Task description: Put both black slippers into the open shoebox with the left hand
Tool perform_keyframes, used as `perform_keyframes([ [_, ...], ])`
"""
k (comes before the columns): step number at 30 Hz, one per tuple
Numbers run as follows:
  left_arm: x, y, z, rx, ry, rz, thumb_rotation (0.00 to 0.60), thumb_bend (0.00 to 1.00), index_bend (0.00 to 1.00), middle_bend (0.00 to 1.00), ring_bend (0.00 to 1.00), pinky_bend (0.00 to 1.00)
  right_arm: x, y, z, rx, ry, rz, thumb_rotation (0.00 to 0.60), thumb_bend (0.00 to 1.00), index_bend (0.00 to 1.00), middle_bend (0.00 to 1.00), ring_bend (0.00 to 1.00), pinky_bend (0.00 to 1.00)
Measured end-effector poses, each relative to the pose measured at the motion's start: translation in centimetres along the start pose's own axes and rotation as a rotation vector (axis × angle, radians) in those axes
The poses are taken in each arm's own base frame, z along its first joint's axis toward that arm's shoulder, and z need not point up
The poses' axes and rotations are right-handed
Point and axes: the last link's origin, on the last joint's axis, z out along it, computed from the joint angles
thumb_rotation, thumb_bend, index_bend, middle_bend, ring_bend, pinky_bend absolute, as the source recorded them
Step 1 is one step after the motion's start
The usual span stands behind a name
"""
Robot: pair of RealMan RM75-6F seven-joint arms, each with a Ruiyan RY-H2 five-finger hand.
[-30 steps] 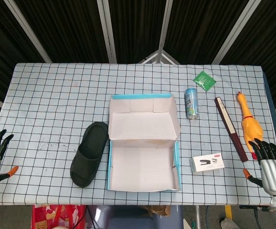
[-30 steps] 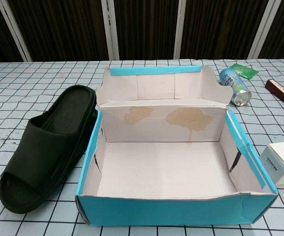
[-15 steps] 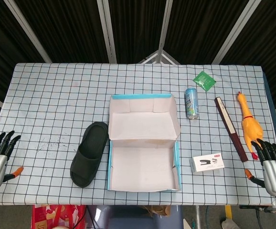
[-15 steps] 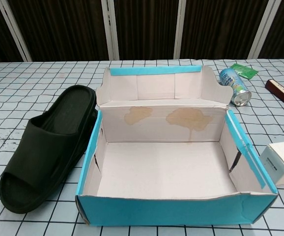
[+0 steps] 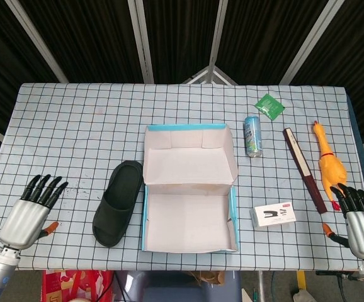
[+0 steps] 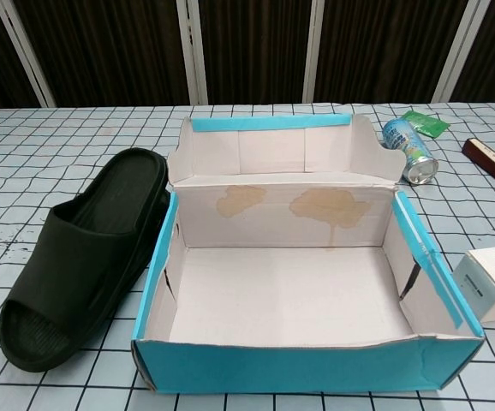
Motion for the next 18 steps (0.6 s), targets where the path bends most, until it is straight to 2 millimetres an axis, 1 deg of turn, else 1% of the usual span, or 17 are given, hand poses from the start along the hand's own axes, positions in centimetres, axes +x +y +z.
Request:
perform_keyframes([
  [5,1.0,2.6,0.8,-0.089,-0.007,0.069,0.600,0.12,0.11,0.06,0.00,0.00,0.0,-0.1,0.0,0.004,0.001,0.002,0.600,0.26,0.15,0.12,0.11,0.10],
  [9,1.4,4.3,1.1,-0.144,-0.018,0.086,0.600,0.12,0.09,0.07,0.00,0.00,0.0,-0.2,0.0,0.007,0.001,0.004,0.600,0.26,0.15,0.12,0.11,0.10],
  [13,1.1,5.2,1.2,-0.167,-0.038,0.098,0.600,0.12,0.09,0.08,0.00,0.00,0.1,-0.1,-0.1,0.004,0.003,0.008,0.600,0.26,0.15,0.12,0.11,0.10],
  [18,0.1,5.9,1.5,-0.178,-0.068,0.076,0.600,0.12,0.10,0.10,0.00,0.00,0.1,-0.1,-0.1,0.005,0.001,0.008,0.600,0.26,0.15,0.12,0.11,0.10],
])
